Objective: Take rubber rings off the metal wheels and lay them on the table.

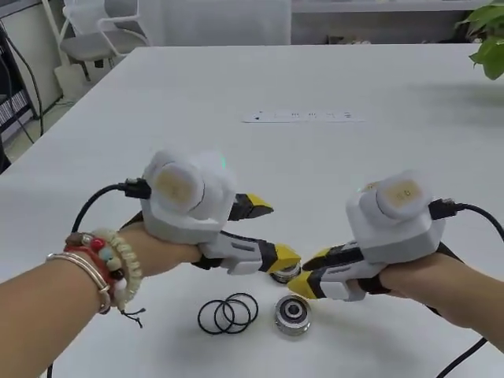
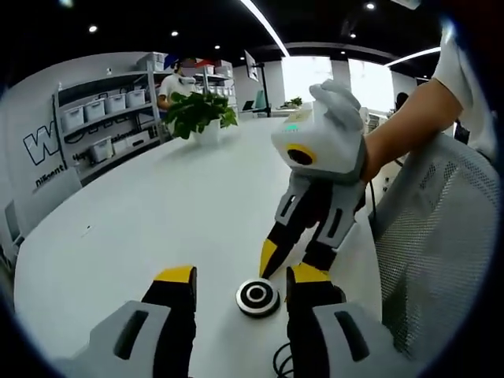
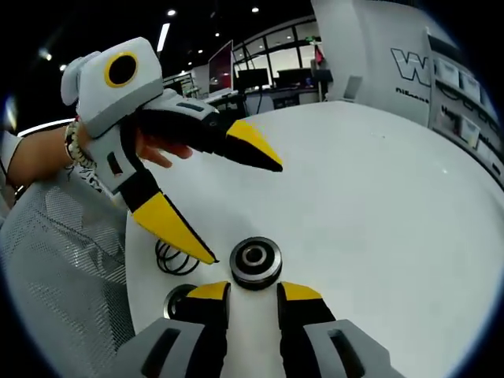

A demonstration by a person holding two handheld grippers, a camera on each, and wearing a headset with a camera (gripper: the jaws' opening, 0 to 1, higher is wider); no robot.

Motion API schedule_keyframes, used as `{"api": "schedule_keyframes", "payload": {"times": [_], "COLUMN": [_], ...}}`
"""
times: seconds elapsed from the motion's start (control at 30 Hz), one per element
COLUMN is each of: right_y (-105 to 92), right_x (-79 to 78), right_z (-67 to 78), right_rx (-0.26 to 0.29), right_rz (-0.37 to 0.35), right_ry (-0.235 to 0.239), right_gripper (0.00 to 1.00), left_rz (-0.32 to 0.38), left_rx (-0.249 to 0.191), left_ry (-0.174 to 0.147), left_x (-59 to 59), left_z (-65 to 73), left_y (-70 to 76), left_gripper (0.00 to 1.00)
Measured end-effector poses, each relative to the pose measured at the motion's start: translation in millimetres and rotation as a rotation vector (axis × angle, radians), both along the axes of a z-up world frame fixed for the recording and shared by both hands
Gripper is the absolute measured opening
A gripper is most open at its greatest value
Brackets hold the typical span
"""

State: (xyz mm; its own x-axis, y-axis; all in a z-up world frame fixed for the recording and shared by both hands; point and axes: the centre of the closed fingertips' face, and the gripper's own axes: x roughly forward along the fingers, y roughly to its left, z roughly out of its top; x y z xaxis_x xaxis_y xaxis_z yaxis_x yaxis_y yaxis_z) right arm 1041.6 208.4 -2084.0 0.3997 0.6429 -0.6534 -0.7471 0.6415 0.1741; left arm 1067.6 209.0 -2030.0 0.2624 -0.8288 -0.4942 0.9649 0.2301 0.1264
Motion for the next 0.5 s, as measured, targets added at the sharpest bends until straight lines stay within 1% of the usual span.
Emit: {"api": "schedule_keyframes", "payload": {"times": [0.13,0.2,0.27,0.3,0.37,0.47,0.5], "right_y": [1.5,1.7,1.8,1.8,1.6,1.6,1.7], "right_x": [0.3,1.0,1.0,1.0,1.0,1.2,1.3], "right_z": [0.2,0.1,0.3,0.5,0.4,0.3,0.3], "right_rx": [0.006,0.011,0.013,0.014,0.014,0.012,0.013], "right_rz": [-0.002,-0.006,-0.008,-0.009,-0.009,-0.007,-0.007], "right_ry": [-0.001,-0.001,0.001,0.001,0.001,-0.001,0.000], "right_gripper": [0.22,0.21,0.21,0.21,0.21,0.21,0.21], "left_rz": [0.008,0.007,0.012,0.013,0.012,0.010,0.008], "left_rx": [0.012,0.026,0.038,0.039,0.041,0.046,0.037], "left_ry": [0.011,0.016,0.030,0.040,0.048,0.054,0.059], "left_x": [-2.4,-3.8,-4.3,-5.4,-6.6,-7.7,-8.9], "left_z": [-12.4,-19.7,-25.8,-28.0,-30.3,-32.7,-32.1], "left_y": [0.2,0.3,0.9,0.9,0.9,0.7,-0.8], "left_gripper": [0.30,0.25,0.20,0.18,0.17,0.16,0.15]}}
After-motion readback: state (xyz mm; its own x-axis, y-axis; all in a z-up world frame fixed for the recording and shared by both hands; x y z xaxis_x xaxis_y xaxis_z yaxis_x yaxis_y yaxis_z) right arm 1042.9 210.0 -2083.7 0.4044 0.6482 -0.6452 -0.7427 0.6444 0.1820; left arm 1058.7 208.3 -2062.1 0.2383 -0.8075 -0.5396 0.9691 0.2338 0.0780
